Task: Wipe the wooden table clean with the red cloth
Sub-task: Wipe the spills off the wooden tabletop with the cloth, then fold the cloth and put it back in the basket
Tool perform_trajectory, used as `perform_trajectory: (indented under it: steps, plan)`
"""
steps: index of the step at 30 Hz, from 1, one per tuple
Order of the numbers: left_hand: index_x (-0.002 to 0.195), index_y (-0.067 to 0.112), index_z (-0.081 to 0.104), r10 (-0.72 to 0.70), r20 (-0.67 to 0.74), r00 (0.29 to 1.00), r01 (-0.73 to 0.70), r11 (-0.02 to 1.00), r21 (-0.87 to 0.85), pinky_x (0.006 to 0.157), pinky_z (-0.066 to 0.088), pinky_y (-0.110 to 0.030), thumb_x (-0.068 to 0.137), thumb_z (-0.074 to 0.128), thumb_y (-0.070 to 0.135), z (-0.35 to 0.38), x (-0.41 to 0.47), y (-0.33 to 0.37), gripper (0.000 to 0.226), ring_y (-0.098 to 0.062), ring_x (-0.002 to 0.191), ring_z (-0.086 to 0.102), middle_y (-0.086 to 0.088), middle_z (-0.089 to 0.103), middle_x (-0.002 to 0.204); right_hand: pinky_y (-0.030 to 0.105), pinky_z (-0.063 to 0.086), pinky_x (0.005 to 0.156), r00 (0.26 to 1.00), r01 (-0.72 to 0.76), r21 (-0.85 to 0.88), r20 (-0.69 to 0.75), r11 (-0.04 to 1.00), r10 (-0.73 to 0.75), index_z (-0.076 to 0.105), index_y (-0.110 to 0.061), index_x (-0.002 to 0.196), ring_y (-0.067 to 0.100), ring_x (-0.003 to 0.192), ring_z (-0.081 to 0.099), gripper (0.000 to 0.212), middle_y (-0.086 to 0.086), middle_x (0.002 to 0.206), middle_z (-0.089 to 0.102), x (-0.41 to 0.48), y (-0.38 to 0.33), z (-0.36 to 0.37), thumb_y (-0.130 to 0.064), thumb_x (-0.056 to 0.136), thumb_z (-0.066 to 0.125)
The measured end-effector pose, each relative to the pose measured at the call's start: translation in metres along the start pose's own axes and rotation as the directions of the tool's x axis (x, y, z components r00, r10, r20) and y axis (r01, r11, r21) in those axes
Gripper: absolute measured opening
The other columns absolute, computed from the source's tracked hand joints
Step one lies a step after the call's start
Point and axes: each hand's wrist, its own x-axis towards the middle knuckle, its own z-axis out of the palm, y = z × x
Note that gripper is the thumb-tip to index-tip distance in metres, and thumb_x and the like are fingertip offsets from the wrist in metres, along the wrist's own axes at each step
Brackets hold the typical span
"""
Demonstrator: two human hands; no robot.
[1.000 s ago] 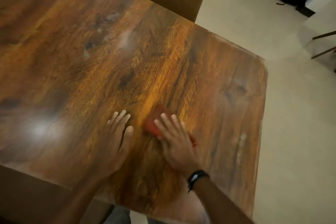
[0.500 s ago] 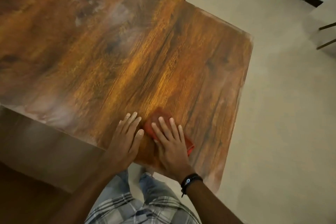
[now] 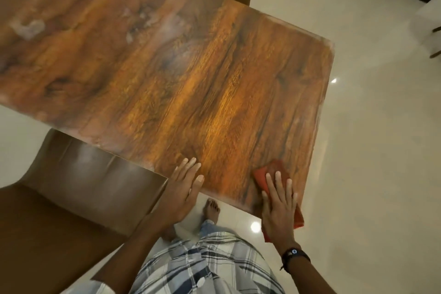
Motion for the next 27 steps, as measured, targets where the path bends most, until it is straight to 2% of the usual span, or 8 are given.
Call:
perform_trajectory:
  steps: [4, 8, 11, 14, 17, 21, 24, 27]
  plan:
    - [0.155, 0.019, 0.032, 0.046, 0.003, 0.999, -0.046, 0.999, 0.010, 0.123, -0.002, -0.027, 0.099, 0.014, 0.060, -0.007, 0.002, -0.024, 0.071, -0.003, 0.153, 0.000, 0.006, 0.020, 0.166, 0.047, -0.007, 0.123, 0.980, 0.131, 0.042, 0.143, 0.990, -0.136, 0.021, -0.040, 0.155, 0.015, 0.154, -0.010, 0.049, -0.019, 0.165, 0.007, -0.006, -0.044, 0.030, -0.043, 0.106, 0.026]
    - [0.153, 0.018, 0.035, -0.022, -0.063, 0.998, 0.013, 0.991, -0.136, 0.123, 0.007, -0.028, 0.098, 0.025, 0.055, -0.024, -0.007, -0.036, 0.067, -0.002, 0.150, 0.007, 0.003, 0.024, 0.164, 0.047, -0.010, 0.123, 0.919, 0.171, 0.208, 0.318, 0.963, -0.232, 0.017, -0.050, 0.150, 0.011, 0.152, -0.013, 0.046, -0.026, 0.161, 0.004, 0.008, -0.107, 0.043, -0.043, 0.105, 0.026]
    - [0.155, 0.021, 0.031, -0.121, -0.098, 0.988, 0.091, 0.959, -0.268, 0.125, 0.009, -0.033, 0.095, 0.025, 0.058, -0.042, -0.023, -0.040, 0.070, -0.004, 0.151, 0.009, 0.003, 0.022, 0.165, 0.046, 0.003, 0.125, 0.860, -0.069, 0.506, 0.467, 0.860, -0.205, 0.022, -0.062, 0.143, 0.008, 0.151, 0.006, 0.043, -0.032, 0.156, 0.019, 0.015, -0.161, 0.035, -0.048, 0.104, 0.034]
    - [0.155, 0.018, 0.030, -0.216, -0.182, 0.959, 0.128, 0.906, -0.403, 0.119, 0.014, -0.023, 0.096, 0.028, 0.055, -0.067, -0.041, -0.042, 0.069, -0.001, 0.146, 0.018, 0.005, 0.026, 0.162, 0.042, 0.044, 0.111, 0.839, -0.344, 0.746, 0.517, 0.570, -0.171, 0.046, -0.043, 0.142, 0.015, 0.131, 0.055, 0.047, -0.009, 0.143, 0.056, 0.014, -0.204, 0.024, -0.057, 0.097, 0.046]
    - [0.154, 0.017, 0.033, -0.278, -0.218, 0.935, 0.121, 0.832, -0.542, 0.116, 0.022, -0.024, 0.103, 0.033, 0.045, -0.095, -0.057, -0.047, 0.058, -0.002, 0.142, 0.026, 0.006, 0.034, 0.156, 0.047, 0.052, 0.101, 0.828, -0.456, 0.799, 0.543, 0.392, -0.143, 0.051, -0.031, 0.140, 0.025, 0.117, 0.066, 0.051, 0.003, 0.130, 0.067, 0.009, -0.235, 0.017, -0.053, 0.094, 0.053]
    - [0.145, 0.019, 0.048, -0.344, -0.227, 0.911, 0.118, 0.745, -0.656, 0.115, 0.036, -0.032, 0.105, 0.040, 0.040, -0.124, -0.078, -0.063, 0.046, -0.008, 0.135, 0.045, 0.007, 0.051, 0.144, 0.048, 0.053, 0.101, 0.795, -0.527, 0.789, 0.589, 0.315, -0.145, 0.057, -0.028, 0.132, 0.028, 0.114, 0.068, 0.047, 0.008, 0.126, 0.069, 0.001, -0.262, 0.015, -0.051, 0.090, 0.058]
    - [0.115, 0.033, 0.066, -0.379, -0.187, 0.906, 0.125, 0.664, -0.738, 0.105, 0.046, -0.031, 0.103, 0.048, 0.039, -0.136, -0.089, -0.073, 0.023, -0.008, 0.119, 0.060, 0.011, 0.069, 0.120, 0.040, 0.056, 0.095, 0.767, -0.547, 0.776, 0.615, 0.313, -0.185, 0.058, -0.025, 0.132, 0.025, 0.116, 0.067, 0.043, 0.006, 0.128, 0.068, -0.005, -0.278, 0.014, -0.046, 0.094, 0.057]
    - [0.103, 0.031, 0.076, -0.379, -0.053, 0.924, 0.165, 0.517, -0.840, 0.093, 0.053, -0.034, 0.101, 0.049, 0.043, -0.150, -0.098, -0.078, 0.030, -0.012, 0.100, 0.072, 0.007, 0.077, 0.103, 0.039, 0.057, 0.089, 0.729, -0.570, 0.766, 0.639, 0.299, -0.246, 0.060, -0.019, 0.132, 0.029, 0.115, 0.066, 0.041, 0.010, 0.127, 0.068, -0.010, -0.290, 0.014, -0.039, 0.096, 0.058]
